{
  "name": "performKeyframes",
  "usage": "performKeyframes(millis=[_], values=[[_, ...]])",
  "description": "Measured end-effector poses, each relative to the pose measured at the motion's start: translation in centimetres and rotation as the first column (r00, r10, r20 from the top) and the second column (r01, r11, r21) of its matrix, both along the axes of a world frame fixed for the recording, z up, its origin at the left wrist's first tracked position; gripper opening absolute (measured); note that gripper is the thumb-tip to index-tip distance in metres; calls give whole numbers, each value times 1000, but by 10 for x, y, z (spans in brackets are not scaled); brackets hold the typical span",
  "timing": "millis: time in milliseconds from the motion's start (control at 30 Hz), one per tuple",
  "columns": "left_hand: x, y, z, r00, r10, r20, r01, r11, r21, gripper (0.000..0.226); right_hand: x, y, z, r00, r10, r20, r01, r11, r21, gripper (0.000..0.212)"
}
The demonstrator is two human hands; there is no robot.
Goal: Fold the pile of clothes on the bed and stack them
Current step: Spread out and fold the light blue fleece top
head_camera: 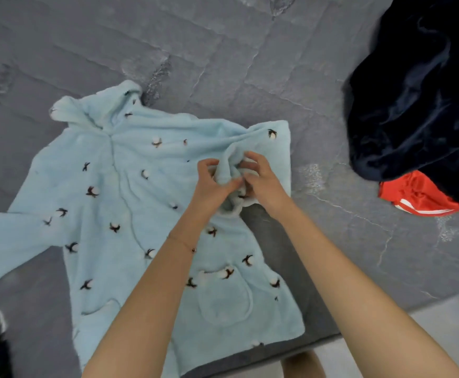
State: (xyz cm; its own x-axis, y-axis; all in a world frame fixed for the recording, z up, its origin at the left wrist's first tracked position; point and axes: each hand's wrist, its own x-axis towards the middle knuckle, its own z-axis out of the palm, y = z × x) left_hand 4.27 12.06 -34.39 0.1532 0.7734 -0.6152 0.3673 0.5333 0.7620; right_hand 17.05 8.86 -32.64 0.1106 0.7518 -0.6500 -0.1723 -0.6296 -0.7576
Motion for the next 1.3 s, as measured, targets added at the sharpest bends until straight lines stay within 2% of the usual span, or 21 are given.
performKeyframes(millis=[133, 267, 300, 367, 433, 467, 533, 600, 767, 900, 1033, 1100, 1167, 1233, 1300], values=[[-85, 1, 2, 996, 76, 38, -75, 997, -24, 61, -86, 4, -4, 996, 85, 34, -85, 996, 16, 59], [-170, 5, -3, 984, 178, -13, -178, 984, 3, 50, -174, 10, -6, 998, 60, 7, -60, 998, 12, 55], [-190, 7, -5, 978, 209, -18, -209, 978, 4, 42, -194, 10, -6, 998, 50, 32, -52, 998, 36, 53], [-227, 11, -10, 968, 250, -34, -250, 968, 21, 27, -224, 11, -9, 972, 76, 224, -101, 989, 106, 48], [-264, 19, -12, 957, 288, -44, -286, 957, 47, 26, -246, 9, -18, 876, 142, 461, -237, 959, 154, 51], [-282, 24, -12, 949, 313, -37, -310, 949, 59, 29, -253, 9, -23, 803, 196, 562, -318, 939, 127, 55], [-315, 36, -14, 934, 357, 5, -357, 932, 67, 35, -263, 9, -34, 618, 315, 720, -443, 897, -12, 65], [-342, 43, -15, 923, 384, 36, -386, 920, 69, 39, -270, 6, -42, 472, 415, 778, -490, 857, -159, 73], [-370, 39, -22, 934, 357, 6, -350, 912, 216, 59, -277, 1, -53, 293, 555, 779, -528, 773, -352, 78], [-372, 28, -29, 923, 377, -84, -304, 844, 441, 36, -280, 3, -60, 223, 607, 763, -541, 728, -421, 78], [-369, 25, -33, 874, 485, -11, -405, 741, 535, 25, -277, 7, -64, 201, 537, 819, -555, 752, -357, 73], [-370, 26, -35, 905, 420, -71, -311, 765, 564, 22, -278, 9, -68, 148, 540, 828, -540, 746, -390, 68], [-374, 21, -43, 933, 215, -289, -50, 872, 486, 26, -279, 12, -71, 144, 600, 787, -506, 728, -463, 67], [-381, 12, -51, 842, -3, -540, 204, 928, 312, 41, -283, 15, -74, 182, 644, 743, -492, 714, -498, 71], [-386, 6, -57, 697, -130, -705, 366, 910, 195, 50, -289, 18, -73, 218, 655, 723, -506, 710, -491, 80]])
